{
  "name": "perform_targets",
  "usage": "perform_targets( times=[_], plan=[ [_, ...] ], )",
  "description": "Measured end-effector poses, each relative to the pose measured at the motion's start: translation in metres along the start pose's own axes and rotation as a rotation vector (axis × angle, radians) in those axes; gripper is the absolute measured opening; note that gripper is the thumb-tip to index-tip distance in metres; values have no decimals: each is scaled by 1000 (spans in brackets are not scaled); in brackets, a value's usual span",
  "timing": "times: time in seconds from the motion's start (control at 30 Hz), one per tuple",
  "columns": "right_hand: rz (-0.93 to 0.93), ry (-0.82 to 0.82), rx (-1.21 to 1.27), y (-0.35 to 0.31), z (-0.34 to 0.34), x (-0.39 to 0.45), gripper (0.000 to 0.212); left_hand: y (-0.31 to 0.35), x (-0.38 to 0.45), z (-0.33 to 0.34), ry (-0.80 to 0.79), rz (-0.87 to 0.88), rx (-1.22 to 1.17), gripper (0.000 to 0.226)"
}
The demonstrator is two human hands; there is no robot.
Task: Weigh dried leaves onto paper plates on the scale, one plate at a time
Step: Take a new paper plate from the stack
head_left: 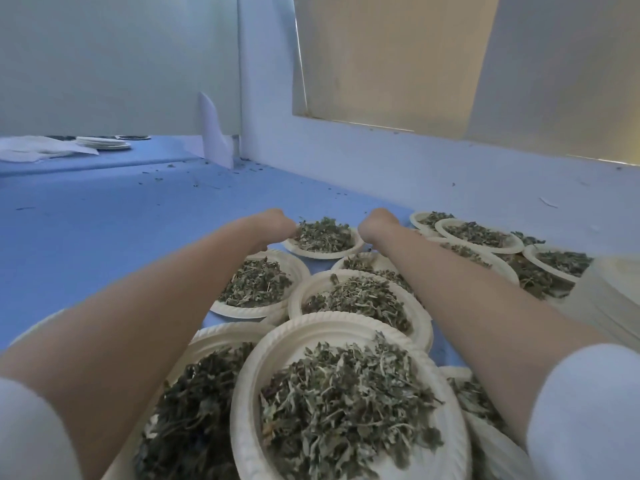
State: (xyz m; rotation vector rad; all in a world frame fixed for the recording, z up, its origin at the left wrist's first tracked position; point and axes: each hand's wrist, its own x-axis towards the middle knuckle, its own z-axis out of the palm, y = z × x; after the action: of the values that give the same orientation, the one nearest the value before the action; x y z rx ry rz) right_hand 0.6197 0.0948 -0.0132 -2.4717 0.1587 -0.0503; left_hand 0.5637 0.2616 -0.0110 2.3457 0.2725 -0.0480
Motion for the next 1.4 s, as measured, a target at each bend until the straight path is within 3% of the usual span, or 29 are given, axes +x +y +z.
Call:
perform_targets(
  times=[0.13,0.23,0.43,0.73,0.8,1.03,1.13,1.27,1.4],
  plan=[
    [-104,-45,-154,-2,-16,-8,37,3,-6,-7,-36,21,-39,42],
    [-140,-59,-128,-10,-32,-18,39,14,-20,-13,-33,59,-41,37],
    [-169,-82,-64,-23,-61,-54,38,47,-67,-24,6,156,-74,7],
    [-290,-187,39,-2,-133,-148,13,110,-167,1,-3,245,-158,17],
    [-343,-184,8,10,-154,-171,4,129,-191,14,-18,269,-151,15],
    [-357,-141,-102,84,-232,-217,13,199,-247,81,-47,341,-80,14],
    [-310,-103,-132,129,-251,-212,16,217,-250,116,-26,359,68,22],
    [-206,-36,-392,183,-262,-194,30,220,-241,152,87,278,353,13],
    [-109,-31,-407,218,-264,-179,28,213,-227,172,47,164,120,31]
  ],
)
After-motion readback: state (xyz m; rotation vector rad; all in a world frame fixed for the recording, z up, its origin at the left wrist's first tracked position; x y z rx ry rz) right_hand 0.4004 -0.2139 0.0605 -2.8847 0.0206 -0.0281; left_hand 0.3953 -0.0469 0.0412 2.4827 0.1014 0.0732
